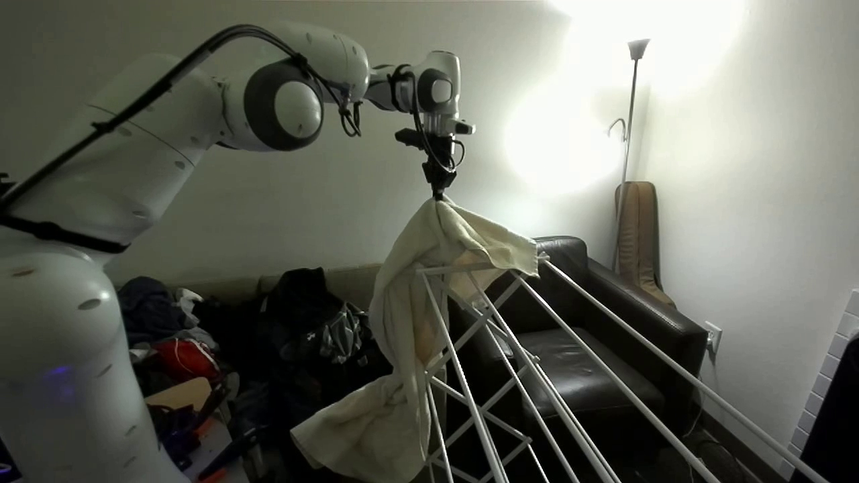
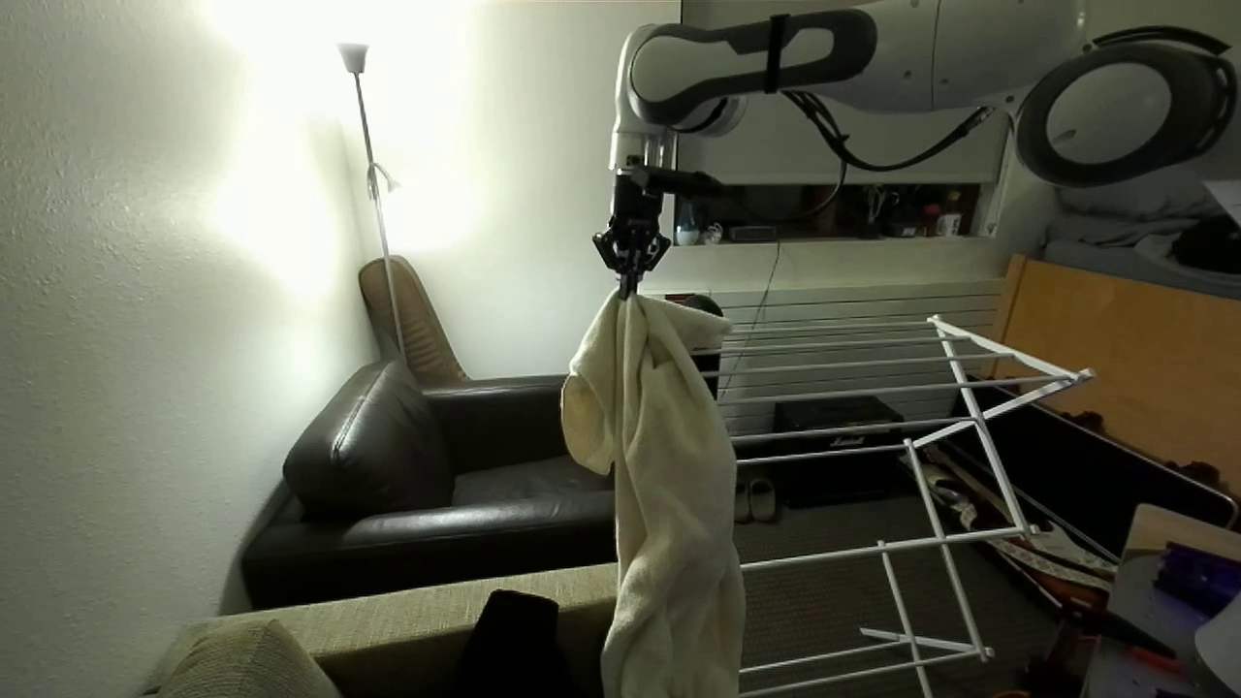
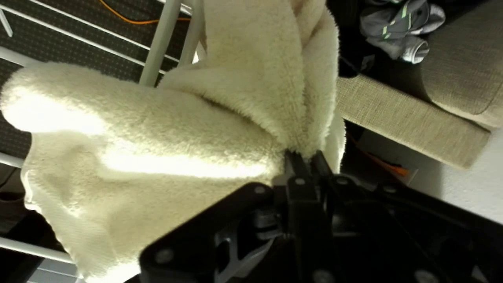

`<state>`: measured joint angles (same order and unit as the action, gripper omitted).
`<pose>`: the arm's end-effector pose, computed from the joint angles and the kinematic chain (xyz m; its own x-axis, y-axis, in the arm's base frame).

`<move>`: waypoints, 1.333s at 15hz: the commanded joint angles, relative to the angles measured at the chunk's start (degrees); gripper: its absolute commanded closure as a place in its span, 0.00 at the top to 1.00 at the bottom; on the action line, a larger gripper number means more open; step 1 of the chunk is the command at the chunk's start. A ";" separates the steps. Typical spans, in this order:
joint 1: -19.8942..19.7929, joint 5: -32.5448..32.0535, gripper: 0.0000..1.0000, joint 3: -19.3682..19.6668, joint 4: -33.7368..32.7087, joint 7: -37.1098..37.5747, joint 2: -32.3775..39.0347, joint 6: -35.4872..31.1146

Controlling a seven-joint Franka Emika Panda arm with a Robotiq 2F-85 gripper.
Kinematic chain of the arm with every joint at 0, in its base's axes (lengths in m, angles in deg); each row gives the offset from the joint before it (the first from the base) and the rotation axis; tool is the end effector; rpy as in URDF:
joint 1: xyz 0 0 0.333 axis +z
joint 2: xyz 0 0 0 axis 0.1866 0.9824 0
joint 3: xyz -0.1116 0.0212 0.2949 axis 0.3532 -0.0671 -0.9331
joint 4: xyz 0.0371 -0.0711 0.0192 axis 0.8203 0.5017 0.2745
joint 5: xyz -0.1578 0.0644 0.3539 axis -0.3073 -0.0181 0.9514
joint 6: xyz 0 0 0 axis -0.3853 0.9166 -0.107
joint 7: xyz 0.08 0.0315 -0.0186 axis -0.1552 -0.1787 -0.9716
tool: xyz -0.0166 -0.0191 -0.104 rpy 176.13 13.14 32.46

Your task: Take the towel and put it on the couch

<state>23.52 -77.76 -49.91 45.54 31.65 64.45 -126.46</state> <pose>0.7384 0.1782 0.4555 0.9886 -0.1501 0.0087 -0.1482 -0.9828 -0.1106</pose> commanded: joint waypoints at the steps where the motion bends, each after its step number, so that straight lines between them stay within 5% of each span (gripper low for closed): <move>1: 1.35 -1.09 0.06 -1.41 -6.35 -6.08 3.45 5.56; 18: 9.07 -3.05 0.06 -3.14 -25.49 -18.07 16.12 18.36; 19: 9.74 -2.26 0.06 -1.90 -21.96 -19.20 14.26 17.78; 20: 9.72 -3.79 0.06 -3.33 -27.26 -19.63 17.12 20.98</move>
<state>32.63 -79.03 -52.01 24.56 14.94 78.77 -110.70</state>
